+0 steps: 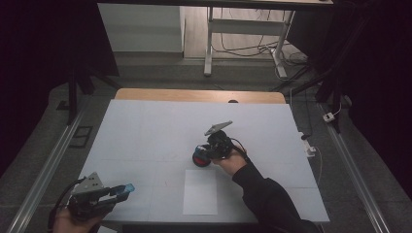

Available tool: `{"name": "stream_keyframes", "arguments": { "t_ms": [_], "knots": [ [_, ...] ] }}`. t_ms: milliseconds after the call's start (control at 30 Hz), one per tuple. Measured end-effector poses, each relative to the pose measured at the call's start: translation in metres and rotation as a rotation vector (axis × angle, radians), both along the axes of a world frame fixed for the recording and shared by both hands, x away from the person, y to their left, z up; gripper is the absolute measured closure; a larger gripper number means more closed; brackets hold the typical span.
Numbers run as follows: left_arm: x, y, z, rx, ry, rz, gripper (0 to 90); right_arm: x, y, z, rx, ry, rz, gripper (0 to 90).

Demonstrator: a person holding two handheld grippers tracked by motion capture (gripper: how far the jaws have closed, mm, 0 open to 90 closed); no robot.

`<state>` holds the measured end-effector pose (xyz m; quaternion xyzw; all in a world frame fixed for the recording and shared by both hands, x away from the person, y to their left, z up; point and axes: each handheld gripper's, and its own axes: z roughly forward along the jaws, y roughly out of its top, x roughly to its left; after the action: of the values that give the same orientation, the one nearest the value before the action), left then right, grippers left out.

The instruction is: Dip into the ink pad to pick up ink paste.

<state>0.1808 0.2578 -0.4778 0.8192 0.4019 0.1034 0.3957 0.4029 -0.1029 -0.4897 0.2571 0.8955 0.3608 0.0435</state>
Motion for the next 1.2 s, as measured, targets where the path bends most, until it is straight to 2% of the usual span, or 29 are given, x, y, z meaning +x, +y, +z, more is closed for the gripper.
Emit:
{"name": "stream_keyframes", "arguments": {
  "t_ms": [67,267,367,467,667,1000,1200],
  "knots": [
    [0.000,0.000,0.000,-0.001,0.000,0.000,68.6,-0.001,0.001,0.000,-0.006,-0.010,0.003,70.4],
    [0.000,0.000,0.000,0.000,-0.001,-0.001,68.6,-0.010,0.009,0.002,-0.073,-0.088,0.019,70.4],
    [0.000,0.000,0.000,0.001,-0.002,-0.003,68.6,-0.014,0.012,0.002,-0.087,-0.111,0.020,70.3],
    [0.000,0.000,0.000,0.000,-0.002,-0.003,68.7,-0.014,0.011,0.002,-0.088,-0.112,0.020,70.2],
    [0.000,0.000,0.000,-0.006,-0.003,-0.005,68.6,-0.011,0.007,0.001,-0.056,-0.097,0.020,70.0],
    [0.000,0.001,0.000,-0.007,-0.003,-0.006,68.6,-0.012,0.007,0.003,-0.060,-0.100,0.010,69.8],
    [0.000,0.001,0.000,-0.010,0.000,-0.004,68.6,-0.013,0.006,0.008,-0.028,-0.108,0.009,69.7]
  ]
}}
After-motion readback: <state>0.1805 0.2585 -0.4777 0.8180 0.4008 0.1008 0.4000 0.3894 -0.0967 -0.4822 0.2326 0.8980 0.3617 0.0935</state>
